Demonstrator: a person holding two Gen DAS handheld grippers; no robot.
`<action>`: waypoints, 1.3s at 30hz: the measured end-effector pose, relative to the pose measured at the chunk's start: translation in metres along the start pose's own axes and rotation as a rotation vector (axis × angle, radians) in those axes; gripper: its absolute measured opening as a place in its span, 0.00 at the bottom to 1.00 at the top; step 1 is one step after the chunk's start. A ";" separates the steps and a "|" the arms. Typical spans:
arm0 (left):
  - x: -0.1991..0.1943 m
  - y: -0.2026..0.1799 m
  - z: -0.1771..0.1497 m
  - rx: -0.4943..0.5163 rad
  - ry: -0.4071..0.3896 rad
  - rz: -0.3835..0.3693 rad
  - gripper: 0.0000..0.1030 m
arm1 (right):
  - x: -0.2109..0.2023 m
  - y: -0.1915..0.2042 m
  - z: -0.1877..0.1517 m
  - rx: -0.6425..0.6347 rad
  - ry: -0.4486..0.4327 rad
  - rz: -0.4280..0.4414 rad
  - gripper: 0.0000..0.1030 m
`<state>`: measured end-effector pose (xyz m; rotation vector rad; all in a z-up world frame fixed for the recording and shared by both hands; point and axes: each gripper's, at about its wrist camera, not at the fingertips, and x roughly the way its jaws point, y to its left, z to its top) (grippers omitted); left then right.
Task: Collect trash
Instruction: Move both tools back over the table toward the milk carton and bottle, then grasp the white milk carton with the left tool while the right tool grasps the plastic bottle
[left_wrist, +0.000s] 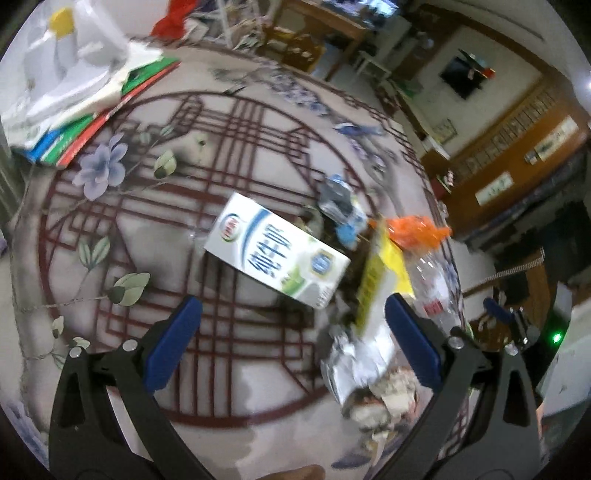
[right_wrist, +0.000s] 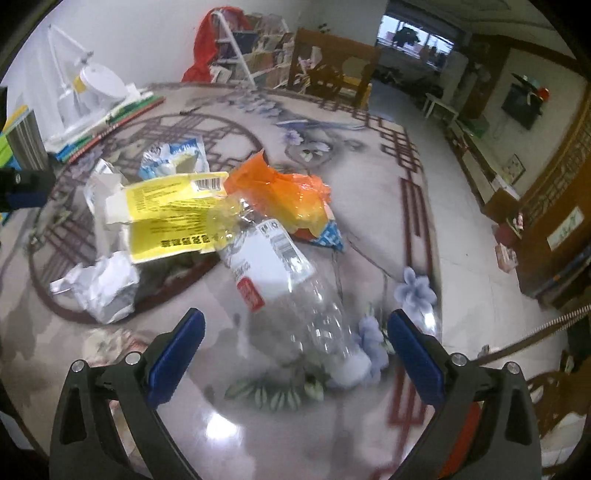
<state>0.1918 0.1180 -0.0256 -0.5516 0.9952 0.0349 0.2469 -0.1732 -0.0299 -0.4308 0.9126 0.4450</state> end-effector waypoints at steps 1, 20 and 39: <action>0.003 0.003 0.003 -0.016 0.000 0.009 0.95 | 0.006 0.001 0.002 -0.008 0.008 0.001 0.93; 0.083 0.003 0.025 -0.149 0.017 0.171 0.86 | 0.060 0.005 0.014 -0.089 0.043 0.004 0.80; 0.046 0.016 0.002 0.007 0.065 0.153 0.58 | 0.051 0.011 0.009 -0.037 0.079 0.085 0.62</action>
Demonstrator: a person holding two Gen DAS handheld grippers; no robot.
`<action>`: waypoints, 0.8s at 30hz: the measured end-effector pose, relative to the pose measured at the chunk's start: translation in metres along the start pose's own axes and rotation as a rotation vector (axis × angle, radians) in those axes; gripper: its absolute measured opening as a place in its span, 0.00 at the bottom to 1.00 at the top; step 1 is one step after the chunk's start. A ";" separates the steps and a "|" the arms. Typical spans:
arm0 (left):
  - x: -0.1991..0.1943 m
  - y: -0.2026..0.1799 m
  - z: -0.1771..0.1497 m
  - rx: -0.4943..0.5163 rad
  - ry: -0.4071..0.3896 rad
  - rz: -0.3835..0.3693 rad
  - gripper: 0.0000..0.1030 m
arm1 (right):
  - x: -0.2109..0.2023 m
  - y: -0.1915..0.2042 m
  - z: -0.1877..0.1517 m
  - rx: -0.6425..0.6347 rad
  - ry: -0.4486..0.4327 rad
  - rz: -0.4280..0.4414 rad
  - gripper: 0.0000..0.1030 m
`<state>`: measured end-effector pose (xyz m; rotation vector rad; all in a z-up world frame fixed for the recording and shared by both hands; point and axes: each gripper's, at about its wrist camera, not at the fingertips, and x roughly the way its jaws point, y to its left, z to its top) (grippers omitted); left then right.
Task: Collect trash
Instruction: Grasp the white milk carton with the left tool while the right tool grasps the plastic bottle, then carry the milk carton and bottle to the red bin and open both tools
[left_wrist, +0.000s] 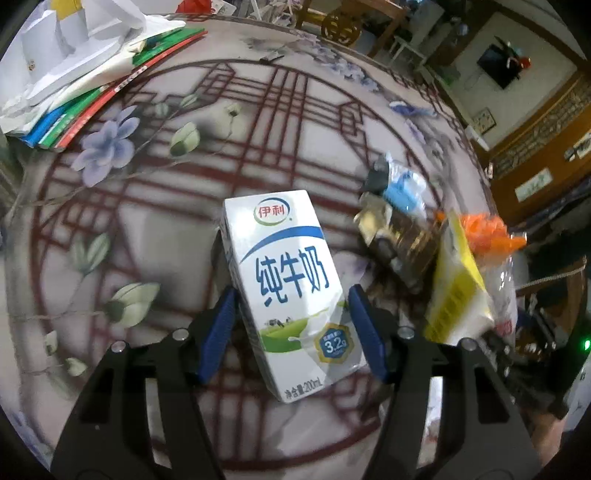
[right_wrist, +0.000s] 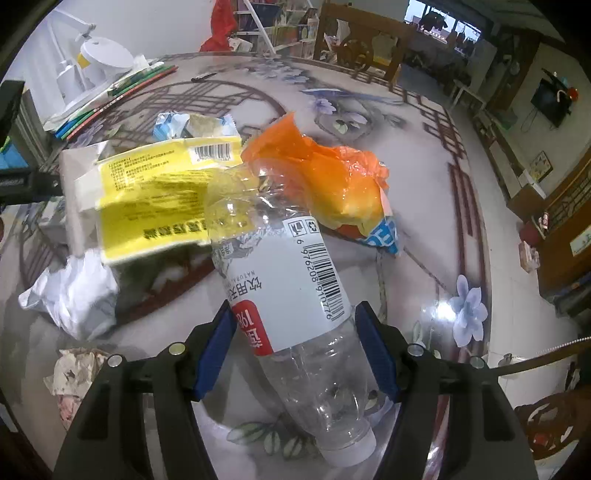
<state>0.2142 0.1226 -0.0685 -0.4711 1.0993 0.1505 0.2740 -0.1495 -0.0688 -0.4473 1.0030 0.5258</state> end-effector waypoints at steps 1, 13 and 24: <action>-0.002 0.001 -0.001 0.015 0.002 0.013 0.59 | 0.000 0.001 0.000 -0.002 -0.001 0.001 0.62; 0.002 -0.004 -0.008 0.074 -0.011 0.078 0.54 | -0.011 0.003 -0.003 0.021 -0.035 -0.005 0.61; -0.051 -0.016 -0.032 0.201 -0.098 0.066 0.52 | -0.053 -0.010 -0.013 0.130 -0.110 0.046 0.61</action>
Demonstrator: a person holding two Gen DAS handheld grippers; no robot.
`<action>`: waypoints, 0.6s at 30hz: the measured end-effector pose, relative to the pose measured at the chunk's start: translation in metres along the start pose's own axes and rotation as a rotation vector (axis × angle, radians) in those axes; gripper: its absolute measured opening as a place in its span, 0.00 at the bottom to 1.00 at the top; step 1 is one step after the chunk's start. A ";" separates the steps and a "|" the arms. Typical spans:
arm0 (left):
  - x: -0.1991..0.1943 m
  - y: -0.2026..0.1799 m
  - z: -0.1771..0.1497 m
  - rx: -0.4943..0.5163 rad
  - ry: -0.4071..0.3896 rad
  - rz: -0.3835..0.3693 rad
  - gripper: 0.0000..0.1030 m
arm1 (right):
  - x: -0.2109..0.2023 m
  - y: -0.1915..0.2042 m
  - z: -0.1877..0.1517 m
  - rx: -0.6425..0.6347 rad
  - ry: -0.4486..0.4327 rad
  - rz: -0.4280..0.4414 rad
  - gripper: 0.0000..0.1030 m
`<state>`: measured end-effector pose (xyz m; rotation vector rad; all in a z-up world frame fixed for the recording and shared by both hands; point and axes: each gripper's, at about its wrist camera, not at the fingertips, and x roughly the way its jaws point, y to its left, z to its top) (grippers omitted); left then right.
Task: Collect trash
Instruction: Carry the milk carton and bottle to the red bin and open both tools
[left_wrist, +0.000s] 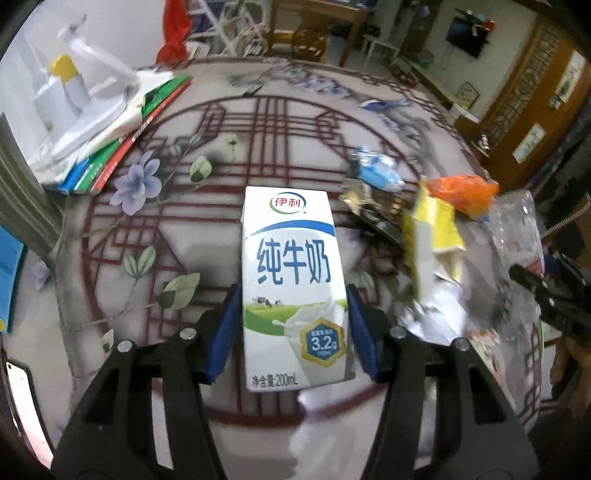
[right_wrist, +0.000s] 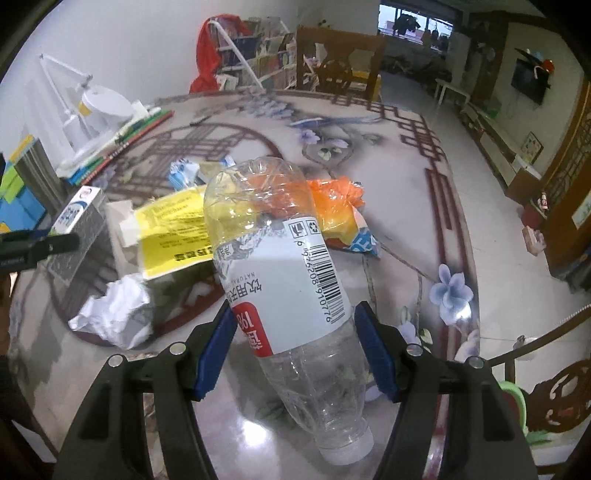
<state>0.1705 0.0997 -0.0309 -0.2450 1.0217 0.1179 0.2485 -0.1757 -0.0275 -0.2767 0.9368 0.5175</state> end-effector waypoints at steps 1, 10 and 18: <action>-0.006 -0.005 -0.002 0.016 -0.006 -0.006 0.52 | -0.004 0.001 -0.001 0.001 -0.003 0.001 0.61; -0.042 -0.051 -0.020 0.115 -0.039 -0.082 0.52 | -0.060 0.003 -0.027 0.038 -0.074 0.016 0.61; -0.062 -0.099 -0.033 0.201 -0.049 -0.167 0.52 | -0.098 -0.018 -0.058 0.100 -0.121 -0.003 0.61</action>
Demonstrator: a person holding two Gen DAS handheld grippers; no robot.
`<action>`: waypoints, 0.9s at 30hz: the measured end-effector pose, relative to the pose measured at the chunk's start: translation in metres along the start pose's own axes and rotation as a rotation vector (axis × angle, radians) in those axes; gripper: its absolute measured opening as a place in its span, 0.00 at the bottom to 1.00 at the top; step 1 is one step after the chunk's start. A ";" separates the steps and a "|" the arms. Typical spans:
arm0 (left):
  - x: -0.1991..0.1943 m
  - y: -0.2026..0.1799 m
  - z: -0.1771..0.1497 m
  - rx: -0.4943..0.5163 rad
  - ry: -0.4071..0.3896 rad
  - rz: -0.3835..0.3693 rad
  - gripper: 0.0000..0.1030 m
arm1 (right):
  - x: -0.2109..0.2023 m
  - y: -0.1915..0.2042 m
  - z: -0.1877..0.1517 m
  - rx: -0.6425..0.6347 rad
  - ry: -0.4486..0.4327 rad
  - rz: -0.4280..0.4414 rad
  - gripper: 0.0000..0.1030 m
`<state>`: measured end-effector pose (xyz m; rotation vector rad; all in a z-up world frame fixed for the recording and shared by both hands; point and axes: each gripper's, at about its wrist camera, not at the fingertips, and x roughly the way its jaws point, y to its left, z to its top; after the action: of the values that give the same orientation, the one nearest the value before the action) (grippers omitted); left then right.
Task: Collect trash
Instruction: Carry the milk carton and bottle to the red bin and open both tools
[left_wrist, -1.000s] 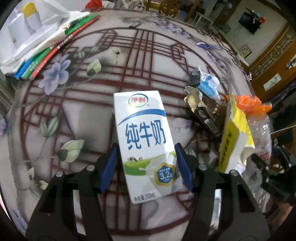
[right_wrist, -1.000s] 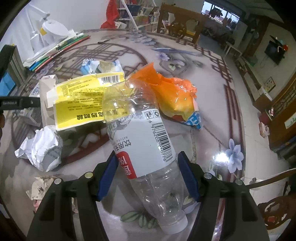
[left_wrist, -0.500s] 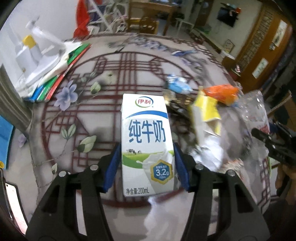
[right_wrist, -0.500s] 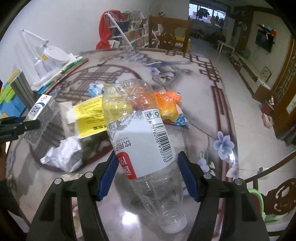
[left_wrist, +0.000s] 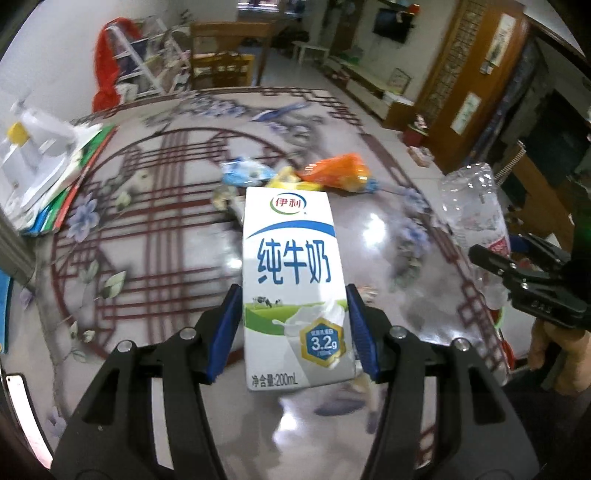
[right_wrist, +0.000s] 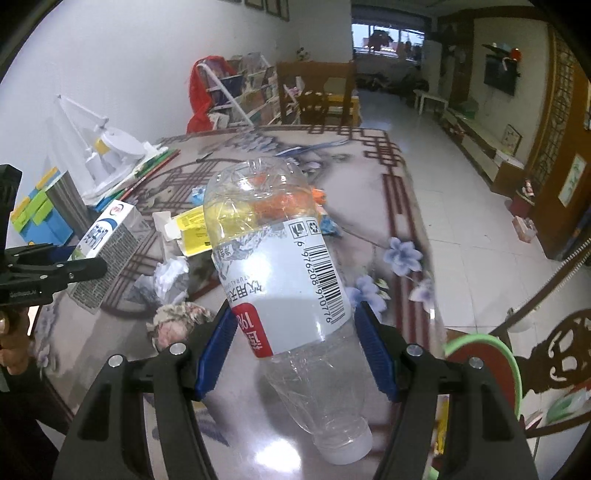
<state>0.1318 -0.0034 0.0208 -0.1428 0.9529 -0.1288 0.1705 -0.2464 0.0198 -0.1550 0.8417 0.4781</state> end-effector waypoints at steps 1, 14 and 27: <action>0.000 -0.006 0.000 0.008 0.001 -0.008 0.52 | -0.002 -0.003 -0.002 0.005 -0.002 -0.004 0.61; 0.019 -0.092 0.012 0.118 0.016 -0.129 0.52 | -0.035 -0.062 -0.029 0.095 -0.022 -0.062 0.61; 0.062 -0.187 0.029 0.171 0.063 -0.322 0.52 | -0.069 -0.144 -0.054 0.232 -0.043 -0.153 0.61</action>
<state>0.1821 -0.1964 0.0208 -0.1340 0.9720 -0.5130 0.1616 -0.4145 0.0283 0.0050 0.8297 0.2366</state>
